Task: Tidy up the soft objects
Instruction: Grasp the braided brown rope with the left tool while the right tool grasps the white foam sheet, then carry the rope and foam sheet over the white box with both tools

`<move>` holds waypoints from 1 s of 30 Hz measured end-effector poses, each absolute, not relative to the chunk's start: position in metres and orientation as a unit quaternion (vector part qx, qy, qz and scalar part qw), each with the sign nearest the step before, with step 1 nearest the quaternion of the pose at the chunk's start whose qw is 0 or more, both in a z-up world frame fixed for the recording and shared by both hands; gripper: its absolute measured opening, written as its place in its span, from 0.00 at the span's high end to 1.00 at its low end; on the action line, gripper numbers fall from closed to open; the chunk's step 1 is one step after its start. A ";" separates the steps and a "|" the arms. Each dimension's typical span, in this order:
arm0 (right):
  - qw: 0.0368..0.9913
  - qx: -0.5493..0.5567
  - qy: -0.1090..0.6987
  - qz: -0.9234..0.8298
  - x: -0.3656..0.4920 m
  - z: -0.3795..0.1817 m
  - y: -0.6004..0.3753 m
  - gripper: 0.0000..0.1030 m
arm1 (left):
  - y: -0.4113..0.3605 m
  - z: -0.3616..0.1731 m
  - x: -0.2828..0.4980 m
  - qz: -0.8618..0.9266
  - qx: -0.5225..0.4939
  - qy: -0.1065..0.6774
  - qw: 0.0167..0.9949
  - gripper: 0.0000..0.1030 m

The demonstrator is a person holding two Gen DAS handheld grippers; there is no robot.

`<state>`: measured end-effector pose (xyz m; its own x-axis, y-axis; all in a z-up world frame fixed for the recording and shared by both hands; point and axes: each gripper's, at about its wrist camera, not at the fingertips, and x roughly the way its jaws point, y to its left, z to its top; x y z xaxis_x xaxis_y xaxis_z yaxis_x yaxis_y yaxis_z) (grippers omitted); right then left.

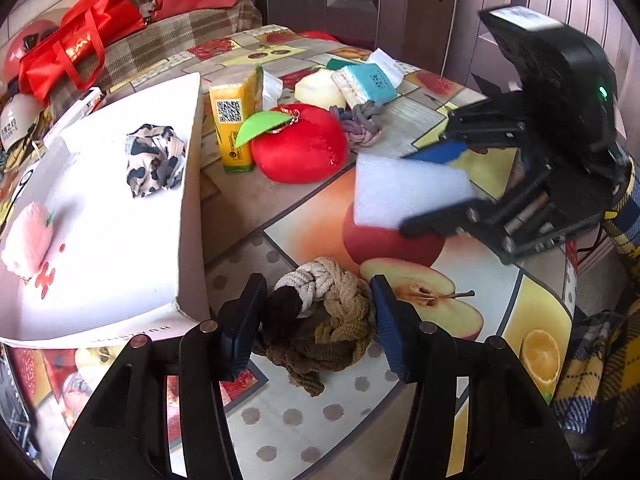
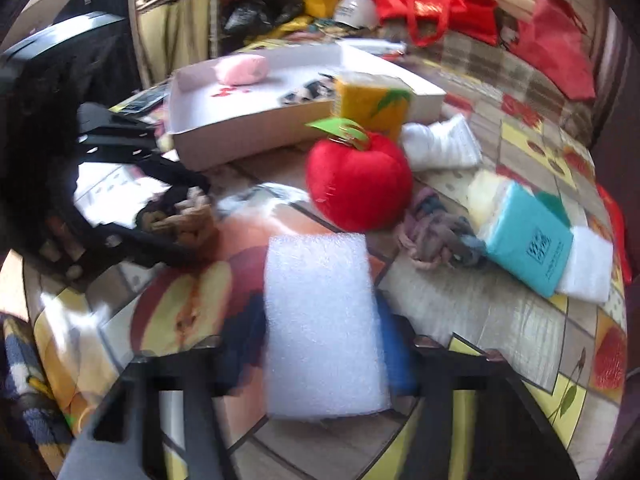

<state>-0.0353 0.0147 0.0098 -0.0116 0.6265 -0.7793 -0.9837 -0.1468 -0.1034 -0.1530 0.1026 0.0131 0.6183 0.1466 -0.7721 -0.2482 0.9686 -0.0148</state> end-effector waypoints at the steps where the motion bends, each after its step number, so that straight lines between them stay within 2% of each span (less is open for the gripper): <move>1: 0.601 -0.363 0.244 0.669 -0.038 0.009 0.014 0.52 | 0.102 0.015 -0.154 0.112 -0.060 0.418 0.899 0.49; 3: 0.602 -0.354 0.223 0.680 -0.043 0.015 0.005 0.52 | 0.103 0.019 -0.159 0.117 -0.060 0.403 0.906 0.48; 6: 0.639 -0.283 0.189 0.690 -0.031 0.042 -0.004 0.52 | 0.105 0.029 -0.174 0.122 -0.066 0.366 0.920 0.48; 11: 0.769 -0.108 0.102 0.622 0.001 0.079 -0.031 0.52 | 0.114 0.047 -0.200 0.209 -0.049 0.277 0.937 0.48; 16: 0.817 -0.048 0.123 0.561 0.016 0.069 -0.030 0.52 | 0.131 0.061 -0.236 0.360 -0.032 0.182 0.915 0.48; 18: 0.823 -0.015 0.118 0.555 0.019 0.073 -0.036 0.52 | 0.143 0.060 -0.246 0.377 -0.060 0.171 0.908 0.48; 22: 0.825 -0.020 0.122 0.552 0.014 0.074 -0.027 0.52 | 0.169 0.052 -0.255 0.394 -0.120 0.171 0.895 0.48; 30: 0.813 -0.030 0.118 0.570 -0.002 0.070 -0.006 0.52 | 0.166 0.052 -0.238 0.403 -0.075 0.176 0.895 0.48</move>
